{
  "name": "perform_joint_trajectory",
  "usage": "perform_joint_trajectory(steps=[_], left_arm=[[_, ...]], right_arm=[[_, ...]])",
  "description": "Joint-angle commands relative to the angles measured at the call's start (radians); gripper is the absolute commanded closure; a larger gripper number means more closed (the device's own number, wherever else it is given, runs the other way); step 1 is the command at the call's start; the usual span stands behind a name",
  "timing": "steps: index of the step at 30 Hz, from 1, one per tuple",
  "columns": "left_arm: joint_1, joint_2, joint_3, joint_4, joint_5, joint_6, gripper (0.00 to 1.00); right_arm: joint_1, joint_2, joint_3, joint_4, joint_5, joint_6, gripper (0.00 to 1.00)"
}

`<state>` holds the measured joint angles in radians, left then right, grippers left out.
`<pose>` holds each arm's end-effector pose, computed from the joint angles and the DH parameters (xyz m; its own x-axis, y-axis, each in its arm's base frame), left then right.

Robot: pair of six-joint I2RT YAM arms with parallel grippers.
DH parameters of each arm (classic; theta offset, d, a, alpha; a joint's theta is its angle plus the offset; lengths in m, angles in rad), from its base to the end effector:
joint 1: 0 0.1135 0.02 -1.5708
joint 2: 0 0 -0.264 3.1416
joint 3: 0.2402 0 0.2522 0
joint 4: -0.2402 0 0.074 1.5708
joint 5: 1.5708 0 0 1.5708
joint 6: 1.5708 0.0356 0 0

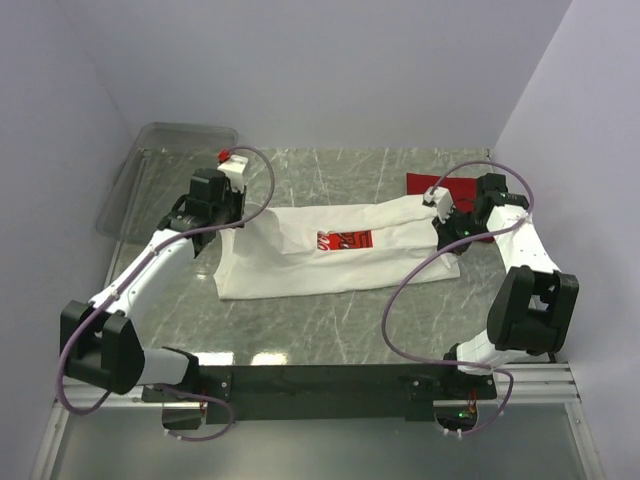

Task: Fold and stack the t-shirts
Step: Fold the tshirt

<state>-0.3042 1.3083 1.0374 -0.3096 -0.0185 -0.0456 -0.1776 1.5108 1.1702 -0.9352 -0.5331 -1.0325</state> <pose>0.2819 -0.0878 0.3006 -0.5357 0.1204 -0.8358 0.2606 0.9650 -0.0280 0.2842 -0.0326 0.2516 -0.4886 -0.6636 -0.5665 -0.8051 0.5931 -0.0003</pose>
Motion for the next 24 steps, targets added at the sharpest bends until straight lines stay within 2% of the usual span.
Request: perform_joint_trajectory(steps=[1,15,24], left_arm=[[0.01,0.042,0.067,0.05,-0.015,0.033,0.99],[0.022,0.287,0.236,0.035,-0.015,0.082,1.0],[0.028,0.348,0.292,0.049,-0.005,0.078,1.0]], right_arm=[[-0.005,0.018,0.055,0.006,-0.018,0.031,1.0],[-0.005,0.126,0.088,0.061,0.051,0.144,1.0],[-0.005,0.18,0.086,0.111,0.085,0.212,1.0]])
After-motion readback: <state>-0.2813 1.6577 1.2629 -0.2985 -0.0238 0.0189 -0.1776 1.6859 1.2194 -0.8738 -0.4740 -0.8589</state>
